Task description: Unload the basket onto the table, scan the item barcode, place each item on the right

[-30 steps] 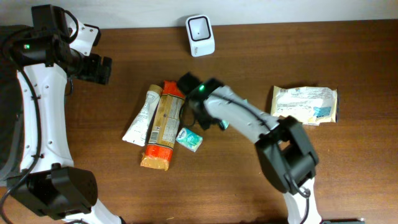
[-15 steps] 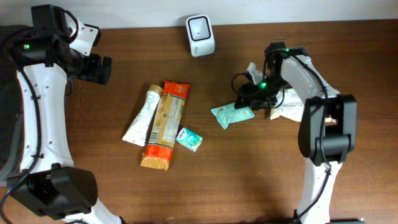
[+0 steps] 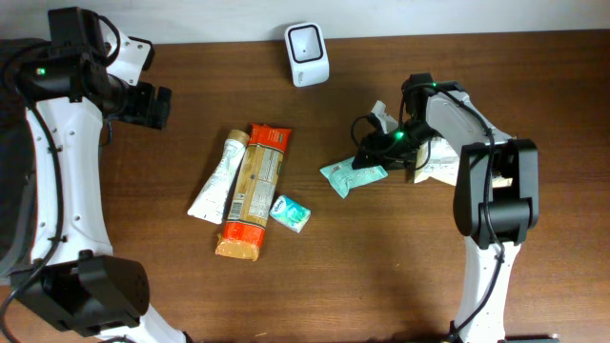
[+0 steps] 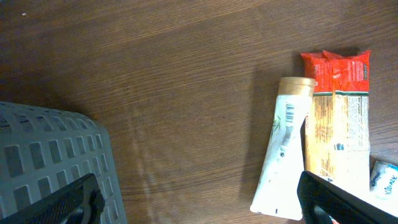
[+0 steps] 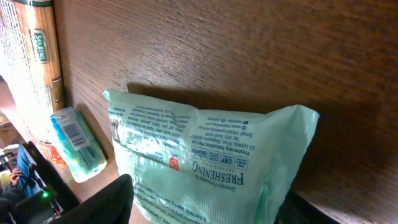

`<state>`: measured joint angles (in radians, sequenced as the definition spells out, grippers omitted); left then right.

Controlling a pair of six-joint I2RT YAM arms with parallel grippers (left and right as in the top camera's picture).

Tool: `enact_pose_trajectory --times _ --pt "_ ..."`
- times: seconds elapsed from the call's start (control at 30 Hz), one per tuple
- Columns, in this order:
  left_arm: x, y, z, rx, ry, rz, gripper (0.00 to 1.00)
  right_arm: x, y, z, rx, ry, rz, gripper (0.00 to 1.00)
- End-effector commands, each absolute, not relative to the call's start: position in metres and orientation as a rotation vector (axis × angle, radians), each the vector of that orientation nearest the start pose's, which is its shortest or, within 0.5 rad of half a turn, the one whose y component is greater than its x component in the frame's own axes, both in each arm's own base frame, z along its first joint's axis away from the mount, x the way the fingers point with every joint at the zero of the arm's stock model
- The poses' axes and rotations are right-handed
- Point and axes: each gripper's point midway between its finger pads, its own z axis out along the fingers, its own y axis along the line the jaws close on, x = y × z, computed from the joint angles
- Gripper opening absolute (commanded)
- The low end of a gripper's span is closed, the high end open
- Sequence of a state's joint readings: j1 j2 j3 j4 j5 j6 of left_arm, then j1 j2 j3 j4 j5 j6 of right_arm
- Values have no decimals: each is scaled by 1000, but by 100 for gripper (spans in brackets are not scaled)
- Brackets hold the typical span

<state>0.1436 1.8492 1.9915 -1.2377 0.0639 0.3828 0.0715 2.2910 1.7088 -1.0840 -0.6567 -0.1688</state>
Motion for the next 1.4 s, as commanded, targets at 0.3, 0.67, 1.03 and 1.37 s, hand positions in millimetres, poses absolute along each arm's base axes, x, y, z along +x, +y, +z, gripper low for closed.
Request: enact_pose_trajectory --times 0.3,0.67,1.03,1.37 --pt "435 53 252 351 2617 88 99 393 120 -11 -250 3010 1099 55" --pt "435 54 252 350 2617 89 99 373 130 -25 -213 2977 1243 4" --pt "435 54 252 350 2617 89 99 409 137 124 -254 2713 1191 4" --pt "435 54 252 348 2617 89 99 367 130 280 -322 2427 903 4"
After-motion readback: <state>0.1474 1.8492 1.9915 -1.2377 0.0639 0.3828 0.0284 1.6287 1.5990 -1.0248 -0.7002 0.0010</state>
